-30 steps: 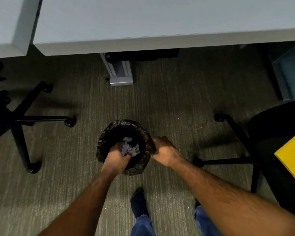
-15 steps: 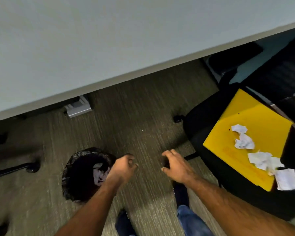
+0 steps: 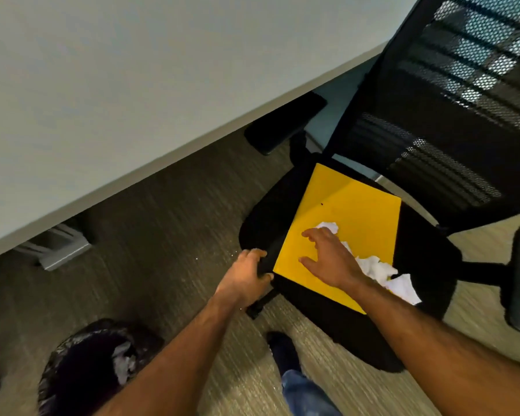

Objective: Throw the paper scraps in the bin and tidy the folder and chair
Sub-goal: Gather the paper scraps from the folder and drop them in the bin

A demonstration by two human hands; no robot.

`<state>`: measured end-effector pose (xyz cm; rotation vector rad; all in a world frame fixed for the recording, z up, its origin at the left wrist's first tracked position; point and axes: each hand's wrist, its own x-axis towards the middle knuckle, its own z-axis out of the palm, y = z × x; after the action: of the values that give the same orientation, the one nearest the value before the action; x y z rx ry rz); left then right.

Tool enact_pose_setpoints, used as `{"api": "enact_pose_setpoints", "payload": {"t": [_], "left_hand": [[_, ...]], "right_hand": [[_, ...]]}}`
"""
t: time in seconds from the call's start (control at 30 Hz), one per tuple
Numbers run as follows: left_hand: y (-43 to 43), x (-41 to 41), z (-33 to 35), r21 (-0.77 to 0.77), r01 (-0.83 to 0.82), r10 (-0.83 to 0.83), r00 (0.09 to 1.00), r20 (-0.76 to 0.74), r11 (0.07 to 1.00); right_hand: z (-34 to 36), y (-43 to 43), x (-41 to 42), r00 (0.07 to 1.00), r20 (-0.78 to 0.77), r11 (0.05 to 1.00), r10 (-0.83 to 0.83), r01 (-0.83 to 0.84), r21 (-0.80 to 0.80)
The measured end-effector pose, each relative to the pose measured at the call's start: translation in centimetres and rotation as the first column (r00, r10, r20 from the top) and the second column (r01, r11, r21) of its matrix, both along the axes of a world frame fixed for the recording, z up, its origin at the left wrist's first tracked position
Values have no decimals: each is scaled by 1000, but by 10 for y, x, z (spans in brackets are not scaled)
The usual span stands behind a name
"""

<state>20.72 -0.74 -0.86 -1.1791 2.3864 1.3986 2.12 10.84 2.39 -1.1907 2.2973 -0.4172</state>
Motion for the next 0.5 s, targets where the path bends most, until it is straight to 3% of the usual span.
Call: {"api": "enact_pose_setpoints", "payload": {"t": [0.17,0.27,0.5], "left_hand": [[3,-71,3,-36,184,-185,982,-31,982],[8,-105,1,-112,281,-286,958,-31,953],[26,-153,-12,-295,477,-455,879,146,828]], "right_hand": [[2,17,-68,995,3,993,-104,104,-58],[-6,30,-101,989,65,991,-131,131,-1],[-35,40,-122,992,116,985,45,-63,161]]}}
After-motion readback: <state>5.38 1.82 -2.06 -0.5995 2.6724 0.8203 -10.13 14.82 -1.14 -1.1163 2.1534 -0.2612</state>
